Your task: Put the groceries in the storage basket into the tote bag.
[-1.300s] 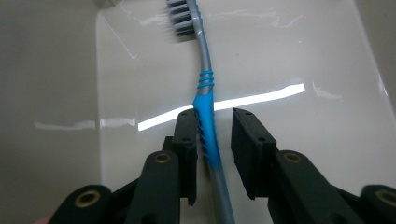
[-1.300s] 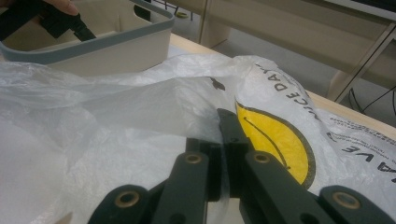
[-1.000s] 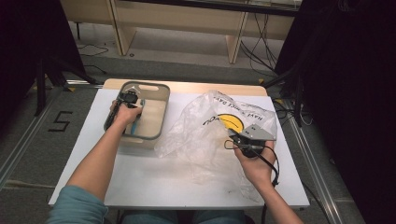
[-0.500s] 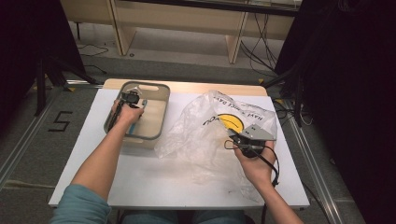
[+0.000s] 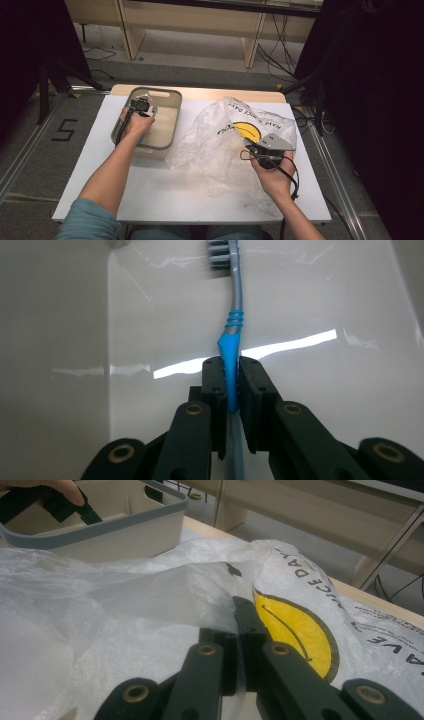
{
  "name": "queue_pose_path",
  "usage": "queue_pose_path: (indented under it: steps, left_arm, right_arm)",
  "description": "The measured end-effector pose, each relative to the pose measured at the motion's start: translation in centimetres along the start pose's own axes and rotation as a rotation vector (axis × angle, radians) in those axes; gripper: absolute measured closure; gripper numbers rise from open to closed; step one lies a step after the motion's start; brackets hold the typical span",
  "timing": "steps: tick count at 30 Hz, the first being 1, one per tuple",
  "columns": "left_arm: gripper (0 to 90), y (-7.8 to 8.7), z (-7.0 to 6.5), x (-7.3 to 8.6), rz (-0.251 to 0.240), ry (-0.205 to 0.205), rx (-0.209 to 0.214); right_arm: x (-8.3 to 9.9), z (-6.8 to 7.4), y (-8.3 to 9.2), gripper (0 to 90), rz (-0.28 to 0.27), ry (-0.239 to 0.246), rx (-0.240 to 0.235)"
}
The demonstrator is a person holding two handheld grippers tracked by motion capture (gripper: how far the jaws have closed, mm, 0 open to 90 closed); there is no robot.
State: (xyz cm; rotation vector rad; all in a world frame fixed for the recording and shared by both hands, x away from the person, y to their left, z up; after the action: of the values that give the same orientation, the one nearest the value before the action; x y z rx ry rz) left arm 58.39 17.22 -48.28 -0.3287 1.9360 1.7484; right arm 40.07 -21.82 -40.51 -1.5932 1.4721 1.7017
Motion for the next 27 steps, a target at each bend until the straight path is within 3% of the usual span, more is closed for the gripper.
queue_pose_path:
  steps: [27]
  left_arm:
    - [81.8, 0.14, 0.02, -0.06, -0.032, 0.019, 0.035]
  right_arm:
    - [0.04, -0.01, -0.05, 90.0, 0.002, 0.000, 0.000]
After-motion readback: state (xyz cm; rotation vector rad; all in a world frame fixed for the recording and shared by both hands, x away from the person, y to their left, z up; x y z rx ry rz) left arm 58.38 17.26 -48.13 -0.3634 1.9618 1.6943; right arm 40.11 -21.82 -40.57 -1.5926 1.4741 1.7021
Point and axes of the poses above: each handheld gripper's, and its own axes: y roughly backward along the jaws, x roughly out of its underside, z roughly to its left, the point moved 2 cm from there along -y, roughly forward along the jaws, and after that the axes turned 4 degrees about x, right-handed, at the moved point
